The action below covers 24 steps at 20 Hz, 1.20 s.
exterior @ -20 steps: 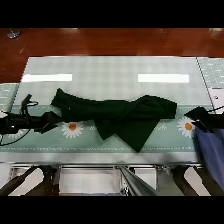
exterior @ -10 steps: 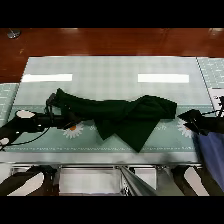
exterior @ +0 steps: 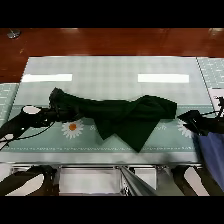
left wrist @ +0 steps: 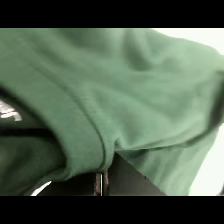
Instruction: Fold the shirts.
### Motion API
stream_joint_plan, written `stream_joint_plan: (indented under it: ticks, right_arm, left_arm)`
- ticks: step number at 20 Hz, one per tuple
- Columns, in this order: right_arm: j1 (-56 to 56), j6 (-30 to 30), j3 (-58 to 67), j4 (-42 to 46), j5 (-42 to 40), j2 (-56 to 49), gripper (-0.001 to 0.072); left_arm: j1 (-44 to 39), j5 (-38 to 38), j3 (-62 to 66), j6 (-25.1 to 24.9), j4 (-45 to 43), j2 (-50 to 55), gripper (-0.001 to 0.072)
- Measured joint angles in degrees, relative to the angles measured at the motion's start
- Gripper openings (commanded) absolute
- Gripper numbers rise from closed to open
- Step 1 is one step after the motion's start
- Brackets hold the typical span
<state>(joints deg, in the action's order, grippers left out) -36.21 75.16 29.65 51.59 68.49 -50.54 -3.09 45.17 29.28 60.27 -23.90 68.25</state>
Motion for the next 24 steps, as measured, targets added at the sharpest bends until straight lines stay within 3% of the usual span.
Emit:
stream_joint_plan:
  ticks: [9, 17, 18, 19, 20, 24]
  right_arm:
    - [1.03, -0.35, 0.0, -0.52, -4.46, -6.43, 0.0619]
    - [14.05, 1.88, 7.48, -4.37, -11.89, -21.57, 0.0609]
    - [15.37, 2.05, 8.81, -5.03, -12.28, -23.41, 0.0489]
    - [16.72, 2.45, 10.21, -5.33, -13.09, -25.16, 0.0224]
    - [17.77, 2.62, 11.45, -4.92, -13.75, -26.56, 0.0031]
    - [20.15, 3.32, 18.25, -5.09, -13.4, -29.11, 0.0027]
  left_arm:
    - [1.27, 4.13, 4.17, -1.81, 0.22, 0.04, 0.002]
    - [1.31, 5.29, 4.5, -1.92, 0.46, 0.04, 0.002]
    - [1.31, 5.46, 4.5, -1.92, 0.5, 0.07, 0.002]
    - [1.31, 5.68, 4.5, -1.92, 0.72, 0.07, 0.002]
    - [1.31, 5.75, 4.5, -1.9, 0.74, 0.04, 0.002]
    - [2.29, 7.26, 6.45, -1.9, 0.81, -0.07, 0.002]
